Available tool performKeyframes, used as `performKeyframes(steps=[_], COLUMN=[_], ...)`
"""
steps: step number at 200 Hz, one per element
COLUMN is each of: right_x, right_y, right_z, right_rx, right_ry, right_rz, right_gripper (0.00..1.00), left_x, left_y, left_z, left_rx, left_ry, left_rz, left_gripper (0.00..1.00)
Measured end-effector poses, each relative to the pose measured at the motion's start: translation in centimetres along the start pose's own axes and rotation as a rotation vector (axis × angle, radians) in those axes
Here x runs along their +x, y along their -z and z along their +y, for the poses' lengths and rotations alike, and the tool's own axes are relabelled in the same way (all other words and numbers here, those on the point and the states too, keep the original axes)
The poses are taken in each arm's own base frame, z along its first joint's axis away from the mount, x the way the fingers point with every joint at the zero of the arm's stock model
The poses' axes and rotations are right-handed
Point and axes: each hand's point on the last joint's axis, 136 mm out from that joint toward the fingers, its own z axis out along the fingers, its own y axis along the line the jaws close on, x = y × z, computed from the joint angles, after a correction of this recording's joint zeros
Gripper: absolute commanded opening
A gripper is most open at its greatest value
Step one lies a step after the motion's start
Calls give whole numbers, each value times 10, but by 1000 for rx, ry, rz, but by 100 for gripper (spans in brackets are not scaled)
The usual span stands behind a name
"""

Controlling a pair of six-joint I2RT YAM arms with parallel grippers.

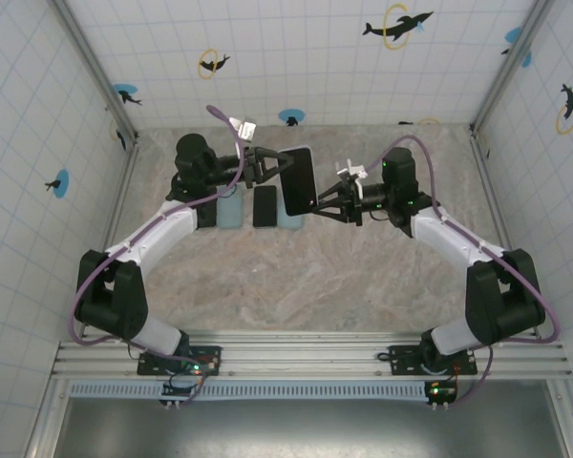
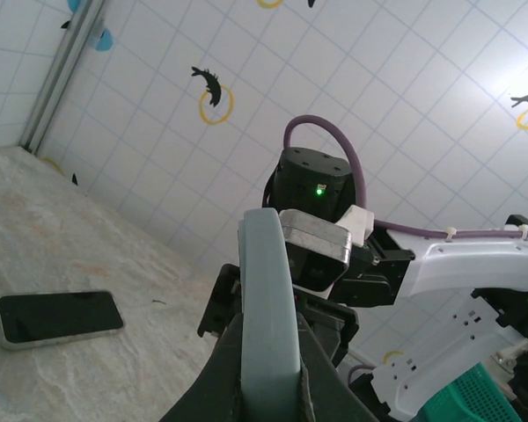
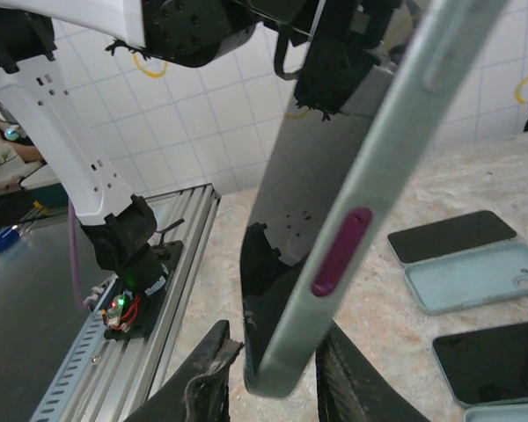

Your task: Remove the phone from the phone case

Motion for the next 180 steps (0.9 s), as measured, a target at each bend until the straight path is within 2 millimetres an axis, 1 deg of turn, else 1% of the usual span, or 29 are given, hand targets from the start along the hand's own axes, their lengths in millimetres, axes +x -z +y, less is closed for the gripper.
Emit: performKeyframes(steps=[33,88,158,180], right_x=[-1,6,18,17], right_y=[-2,-2,-3,-3], right_z=[2,3,1,-1], right_rx=[-21,-21,4,11], right_ry=[13,21,24,28], right_rz=[1,17,53,57], right_gripper=[28,26,18,20], left_x=[0,0,-6,-5], left_y=[1,1,0,0], left_z=[-3,-3,-7,-8], left_rx=[5,5,12,18], left_ry=[-5,-6,-13,-6], left_rz=[3,4,1,6], left_gripper=[0,0,0,0])
